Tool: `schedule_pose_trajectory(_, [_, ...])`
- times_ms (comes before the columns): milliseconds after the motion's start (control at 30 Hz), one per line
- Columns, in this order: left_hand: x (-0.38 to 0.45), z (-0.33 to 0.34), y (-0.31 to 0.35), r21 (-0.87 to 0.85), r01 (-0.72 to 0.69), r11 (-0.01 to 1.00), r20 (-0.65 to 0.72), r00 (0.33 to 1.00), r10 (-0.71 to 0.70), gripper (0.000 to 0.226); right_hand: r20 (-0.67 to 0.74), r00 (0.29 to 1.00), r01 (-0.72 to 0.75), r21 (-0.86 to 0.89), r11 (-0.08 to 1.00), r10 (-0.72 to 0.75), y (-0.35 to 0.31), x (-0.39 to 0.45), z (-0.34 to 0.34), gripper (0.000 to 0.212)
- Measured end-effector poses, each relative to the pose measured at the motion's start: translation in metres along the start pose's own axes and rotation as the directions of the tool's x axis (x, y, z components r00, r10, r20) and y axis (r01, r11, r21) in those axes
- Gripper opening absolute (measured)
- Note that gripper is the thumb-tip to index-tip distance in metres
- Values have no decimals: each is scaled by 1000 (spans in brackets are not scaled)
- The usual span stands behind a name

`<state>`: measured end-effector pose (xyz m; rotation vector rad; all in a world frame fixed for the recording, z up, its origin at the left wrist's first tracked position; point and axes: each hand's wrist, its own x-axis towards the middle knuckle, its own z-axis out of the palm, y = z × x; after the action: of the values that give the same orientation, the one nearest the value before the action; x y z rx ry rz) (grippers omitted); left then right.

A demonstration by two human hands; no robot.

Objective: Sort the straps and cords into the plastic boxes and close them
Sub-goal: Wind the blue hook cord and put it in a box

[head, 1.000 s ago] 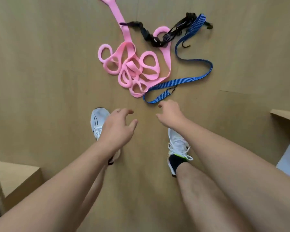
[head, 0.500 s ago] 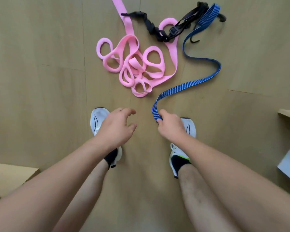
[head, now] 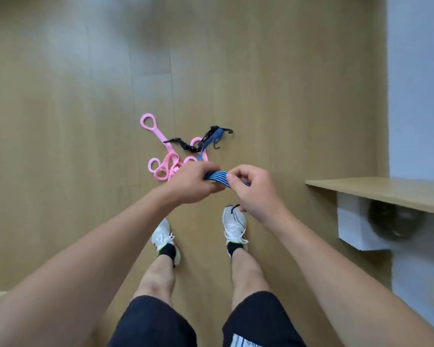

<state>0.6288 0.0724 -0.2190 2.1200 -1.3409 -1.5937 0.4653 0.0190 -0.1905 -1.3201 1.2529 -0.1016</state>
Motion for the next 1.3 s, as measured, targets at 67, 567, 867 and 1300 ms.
schedule_pose_trajectory(67, [-20, -22, 33, 71, 25, 997, -42, 999, -22, 16, -16, 997, 76, 89, 993, -75, -42, -28, -39, 18])
schedule_pose_trajectory(567, [-189, -171, 179, 66, -259, 964, -326, 907, 266, 24, -345, 860, 438, 121, 891, -376, -162, -203, -174, 15])
schedule_pose_trajectory(867, [-271, -151, 252, -61, -571, 819, -192, 812, 551, 29, -121, 982, 109, -248, 963, -142, -149, -276, -125, 19])
schedule_pose_trajectory(1300, [-365, -42, 287, -112, -700, 705, 249, 667, 702, 26, -569, 754, 429, 49, 902, -328, -130, -360, -2, 27])
